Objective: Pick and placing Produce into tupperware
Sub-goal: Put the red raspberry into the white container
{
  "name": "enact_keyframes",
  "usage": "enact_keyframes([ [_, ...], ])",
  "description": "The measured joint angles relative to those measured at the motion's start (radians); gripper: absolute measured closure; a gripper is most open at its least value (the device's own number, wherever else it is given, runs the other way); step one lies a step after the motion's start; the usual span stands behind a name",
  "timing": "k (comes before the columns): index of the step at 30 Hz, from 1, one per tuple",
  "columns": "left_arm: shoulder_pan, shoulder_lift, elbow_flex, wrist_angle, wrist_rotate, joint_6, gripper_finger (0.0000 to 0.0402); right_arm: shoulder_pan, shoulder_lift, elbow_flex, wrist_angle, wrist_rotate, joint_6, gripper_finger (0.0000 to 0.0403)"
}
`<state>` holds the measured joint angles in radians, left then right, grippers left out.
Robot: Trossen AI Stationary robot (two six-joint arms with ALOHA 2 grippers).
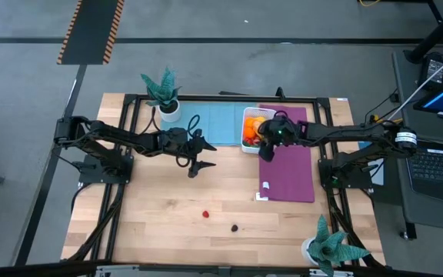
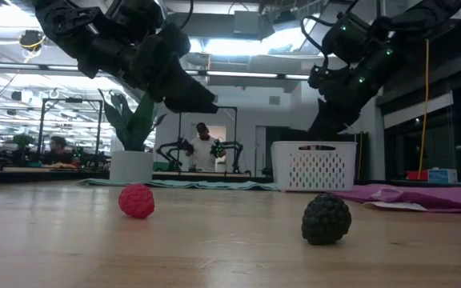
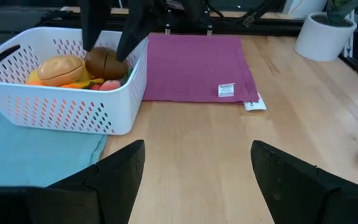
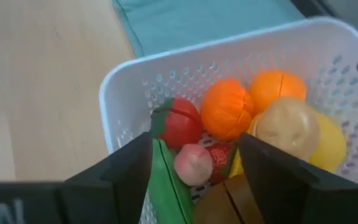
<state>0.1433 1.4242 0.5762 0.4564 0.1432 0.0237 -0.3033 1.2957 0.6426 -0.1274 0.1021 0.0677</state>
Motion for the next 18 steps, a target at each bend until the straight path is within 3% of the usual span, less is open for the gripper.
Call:
enact_keyframes([
  [5,0.000,-0.002,0.000,-0.007,0.000,0.058,0.0115,0.032,-0.019,0.046,-0.002,-0.001,-0.077,0.0160],
  [10,-0.014,-0.051,0.000,-0.129,0.000,0.058,0.0115,0.069,-0.088,0.053,0.013,0.001,-0.131,0.0160],
  [18,-0.118,-0.167,0.000,-0.257,0.000,0.145,0.0115,0.159,-0.147,0.003,0.115,0.002,-0.153,0.0160],
])
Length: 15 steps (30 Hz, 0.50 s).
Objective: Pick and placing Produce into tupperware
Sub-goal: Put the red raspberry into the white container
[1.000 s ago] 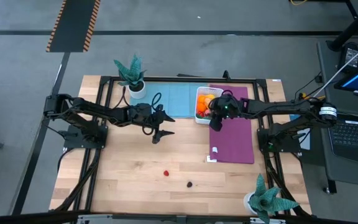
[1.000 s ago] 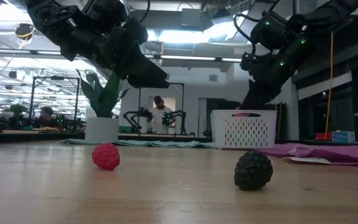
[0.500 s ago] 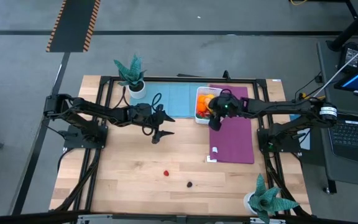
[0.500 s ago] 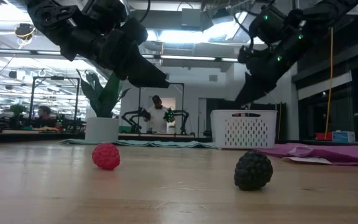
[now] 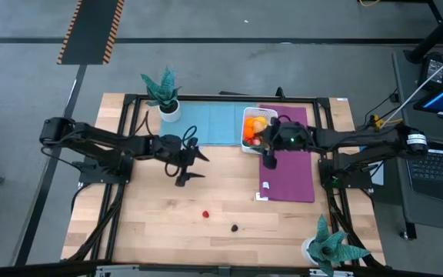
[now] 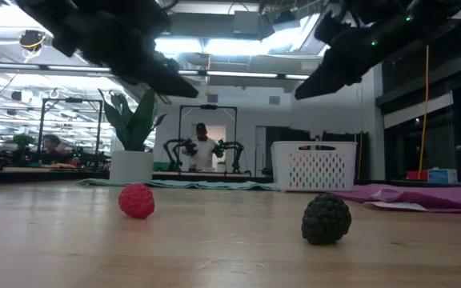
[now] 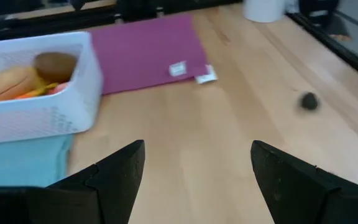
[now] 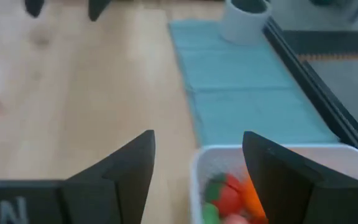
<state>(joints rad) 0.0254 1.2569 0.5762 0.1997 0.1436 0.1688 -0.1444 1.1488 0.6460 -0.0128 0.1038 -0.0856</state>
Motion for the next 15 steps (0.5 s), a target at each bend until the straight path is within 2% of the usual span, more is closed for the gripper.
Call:
enact_keyframes([
  [3,-0.048,-0.022,0.000,-0.041,-0.018,0.000,0.0115,0.039,0.000,-0.016,0.016,0.011,0.011,0.0160],
  [9,-0.172,-0.019,0.000,-0.068,-0.127,-0.002,0.0115,0.087,0.007,-0.017,0.018,0.036,0.109,0.0160],
  [15,-0.312,-0.018,0.000,-0.139,-0.304,-0.086,0.0115,0.143,0.007,-0.017,0.082,0.036,0.132,0.0160],
])
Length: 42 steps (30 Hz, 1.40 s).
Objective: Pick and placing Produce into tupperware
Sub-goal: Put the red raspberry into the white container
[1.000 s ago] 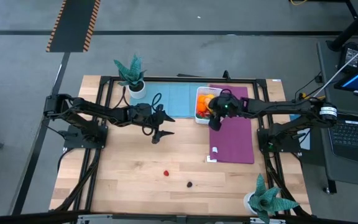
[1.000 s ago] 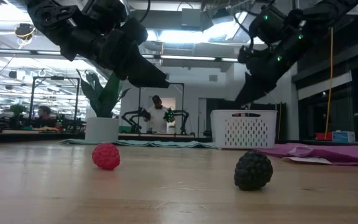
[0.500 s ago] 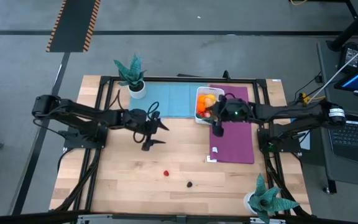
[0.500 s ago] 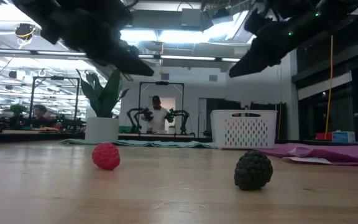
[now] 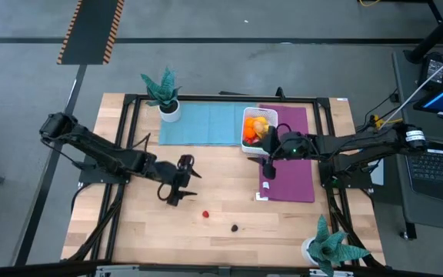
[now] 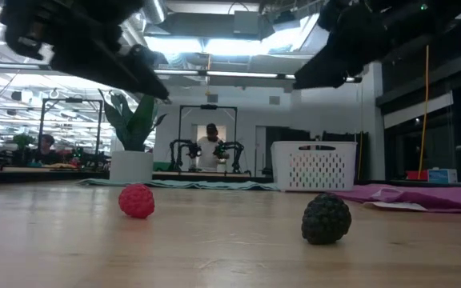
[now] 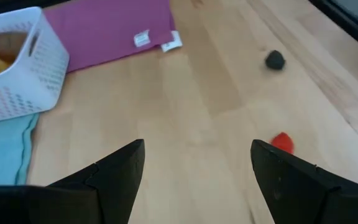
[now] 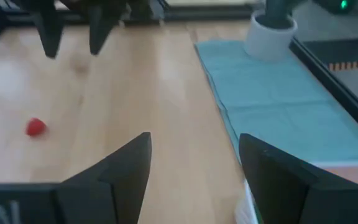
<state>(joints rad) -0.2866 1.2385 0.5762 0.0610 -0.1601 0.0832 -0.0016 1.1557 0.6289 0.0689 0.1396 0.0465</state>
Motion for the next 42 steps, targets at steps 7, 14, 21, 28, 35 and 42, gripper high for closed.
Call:
enact_keyframes([
  [7,-0.067,0.012,0.002,0.001,-0.033,-0.063,0.0115,0.033,0.000,0.000,0.066,-0.001,0.009,0.0160],
  [14,-0.099,0.166,0.149,-0.171,-0.033,-0.074,0.0115,0.058,0.000,0.000,0.064,-0.002,0.057,0.0159],
  [21,-0.129,0.343,0.320,-0.382,-0.033,-0.103,0.0115,0.061,0.000,0.000,-0.002,-0.002,0.111,0.0159],
  [28,-0.140,0.466,0.381,-0.377,-0.033,-0.074,0.0115,0.063,0.001,0.000,-0.051,-0.001,0.136,0.0159],
  [35,-0.148,0.598,0.431,-0.339,-0.014,-0.072,0.0115,0.097,0.038,0.000,-0.048,-0.001,0.135,0.0159],
  [42,-0.154,0.633,0.450,-0.330,-0.013,-0.109,0.0115,0.121,0.123,0.000,-0.014,-0.001,0.145,0.0159],
])
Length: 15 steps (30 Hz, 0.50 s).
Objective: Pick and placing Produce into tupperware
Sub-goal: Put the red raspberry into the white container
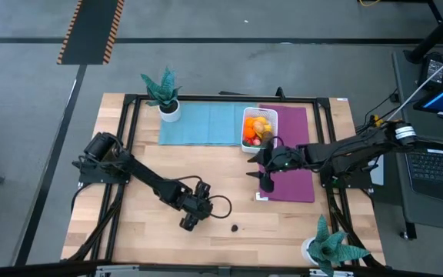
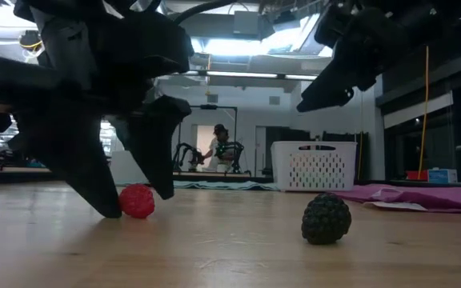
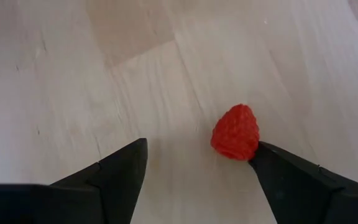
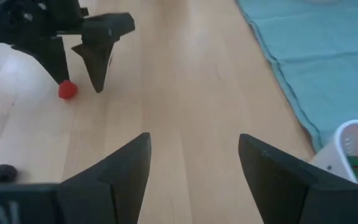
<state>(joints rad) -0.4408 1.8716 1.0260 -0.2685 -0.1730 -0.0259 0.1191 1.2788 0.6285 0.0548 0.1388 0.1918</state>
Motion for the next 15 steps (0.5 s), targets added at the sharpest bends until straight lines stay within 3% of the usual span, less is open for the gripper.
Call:
enact_keyframes([
  [8,0.000,-0.003,-0.001,0.000,0.005,-0.255,0.0115,0.003,0.102,0.000,0.119,0.000,-0.018,0.0160],
  [15,0.005,-0.003,-0.002,0.005,0.010,-0.233,0.0115,0.003,0.127,0.000,0.166,0.000,-0.041,0.0160],
])
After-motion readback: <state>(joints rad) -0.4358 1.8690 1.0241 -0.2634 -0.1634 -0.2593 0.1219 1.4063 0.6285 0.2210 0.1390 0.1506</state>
